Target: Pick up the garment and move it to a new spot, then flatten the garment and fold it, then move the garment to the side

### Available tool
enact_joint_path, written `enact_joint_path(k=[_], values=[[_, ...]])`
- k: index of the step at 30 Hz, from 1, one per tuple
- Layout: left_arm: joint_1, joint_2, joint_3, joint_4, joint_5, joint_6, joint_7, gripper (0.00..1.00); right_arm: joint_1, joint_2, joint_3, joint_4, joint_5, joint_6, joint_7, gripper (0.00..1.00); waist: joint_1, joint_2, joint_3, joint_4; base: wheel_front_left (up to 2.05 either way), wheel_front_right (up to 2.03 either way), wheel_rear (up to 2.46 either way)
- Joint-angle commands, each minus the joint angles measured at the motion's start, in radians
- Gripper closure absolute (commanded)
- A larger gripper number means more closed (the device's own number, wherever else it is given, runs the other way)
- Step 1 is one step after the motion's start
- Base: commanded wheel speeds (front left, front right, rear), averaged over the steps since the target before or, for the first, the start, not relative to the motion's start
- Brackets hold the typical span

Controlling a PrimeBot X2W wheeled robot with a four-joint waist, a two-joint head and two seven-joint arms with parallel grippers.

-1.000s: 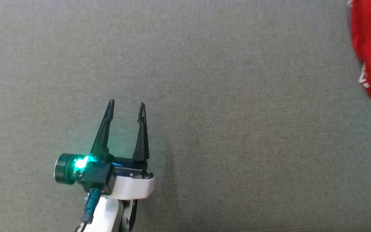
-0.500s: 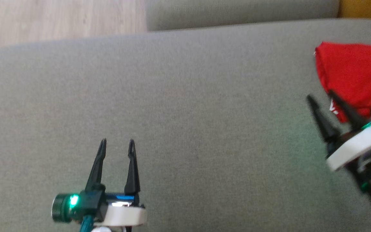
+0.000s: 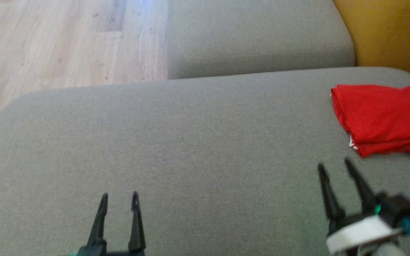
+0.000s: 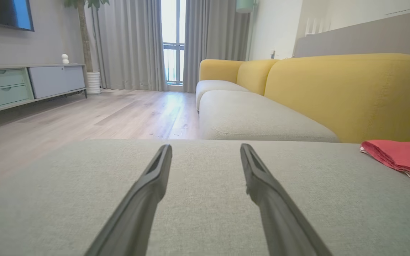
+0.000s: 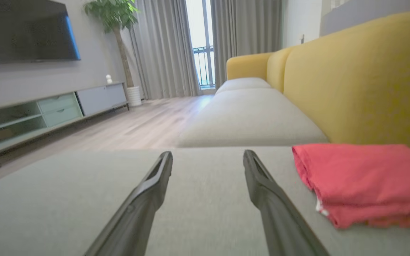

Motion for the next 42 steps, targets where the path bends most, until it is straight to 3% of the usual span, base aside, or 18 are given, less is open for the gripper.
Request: enact_joint_path(k=[1, 8, 26, 27, 31, 42], values=[[-0.007, -0.004, 0.044, -0.042, -0.003, 0.006, -0.005, 0.0, 0.011, 0.007, 0.012, -0.045, -0.021, 0.007, -0.011, 0.0, 0.0002, -0.0001, -0.017, 0.0, 0.0, 0.0, 0.0], [0.047, -0.004, 0.05, -0.066, -0.004, 0.009, -0.005, 0.0, 0.093, 0.042, 0.009, -0.061, -0.04, 0.007, -0.011, 0.0, 0.0002, -0.0001, -0.054, 0.008, 0.0, 0.0, 0.0], [0.071, -0.004, 0.06, -0.044, 0.013, -0.016, -0.005, 0.0, 0.129, 0.055, -0.016, -0.074, -0.034, 0.007, -0.011, 0.0, 0.0002, -0.0001, -0.074, 0.019, 0.0, 0.0, 0.0], [0.098, 0.001, 0.03, -0.014, 0.003, -0.014, 0.0, 1.0, 0.147, 0.064, -0.031, -0.038, -0.034, 0.0, 0.0, 1.0, 0.0002, -0.0001, -0.074, 0.019, 0.0, 0.0, 0.0], [0.102, 0.0, 0.029, 0.04, -0.005, -0.014, 0.002, 1.0, 0.153, 0.067, -0.023, 0.014, -0.028, -0.001, 0.004, 1.0, 0.0002, -0.0001, -0.073, 0.018, 0.0, 0.0, 0.0], [0.07, 0.009, 0.049, 0.047, -0.142, -0.037, 0.025, 1.0, 0.127, 0.07, -0.04, 0.016, 0.097, 0.0, 0.031, 1.0, 0.0002, -0.0001, -0.06, 0.015, 0.0, 0.0, 0.0]])
